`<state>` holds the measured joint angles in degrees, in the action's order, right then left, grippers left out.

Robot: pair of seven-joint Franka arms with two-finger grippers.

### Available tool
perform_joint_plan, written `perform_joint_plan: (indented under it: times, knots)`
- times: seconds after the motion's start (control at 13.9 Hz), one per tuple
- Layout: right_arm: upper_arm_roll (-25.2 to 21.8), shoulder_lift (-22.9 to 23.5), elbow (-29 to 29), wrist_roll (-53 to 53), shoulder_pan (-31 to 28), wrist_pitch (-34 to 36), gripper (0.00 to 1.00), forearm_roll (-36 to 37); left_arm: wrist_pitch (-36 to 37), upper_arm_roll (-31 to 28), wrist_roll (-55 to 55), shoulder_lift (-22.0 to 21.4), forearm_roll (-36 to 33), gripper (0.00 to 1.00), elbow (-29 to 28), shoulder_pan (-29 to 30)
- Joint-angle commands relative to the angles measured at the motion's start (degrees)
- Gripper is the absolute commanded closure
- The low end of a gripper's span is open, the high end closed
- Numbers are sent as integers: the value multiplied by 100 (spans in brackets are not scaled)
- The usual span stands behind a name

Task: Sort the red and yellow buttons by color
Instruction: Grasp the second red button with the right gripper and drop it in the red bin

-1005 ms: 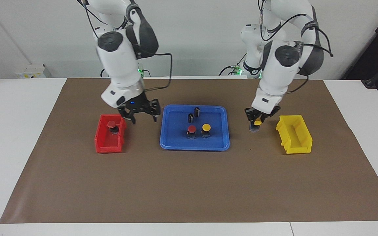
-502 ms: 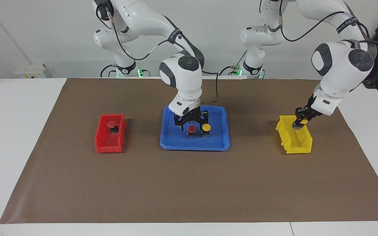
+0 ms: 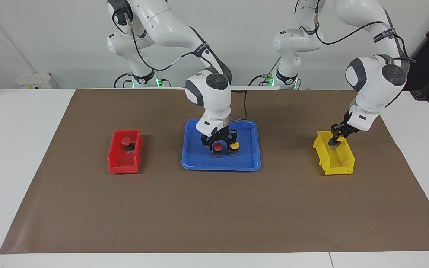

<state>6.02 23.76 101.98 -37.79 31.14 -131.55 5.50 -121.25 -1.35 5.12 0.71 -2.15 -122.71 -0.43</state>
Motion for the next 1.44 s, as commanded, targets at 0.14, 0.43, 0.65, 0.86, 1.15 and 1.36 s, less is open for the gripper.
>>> perform_joint_plan:
  times: [0.14,0.43,0.65,0.86,1.15,1.36]
  knots:
    - [-5,-179,279,-141,-3,-99,55,118,-539,47,-126,-54,-75,98,-411,16]
    - [-31,-161,-535,-71,-160,837,81,118,-883,38,-126,-1,-58,71,-553,78]
    - [-22,-721,-602,856,-1089,1351,81,48,-839,38,-82,87,-49,48,-403,78]
    - [-22,-1399,-127,2123,-2048,1851,81,-5,-647,38,-73,70,-49,44,-194,78]
    - [-22,-1716,549,3408,-3165,1660,80,-216,696,108,-4,140,-58,26,1158,-219]
    - [-22,-1988,1497,3489,-3448,679,80,-225,516,108,1819,237,-67,10,1311,-1474]
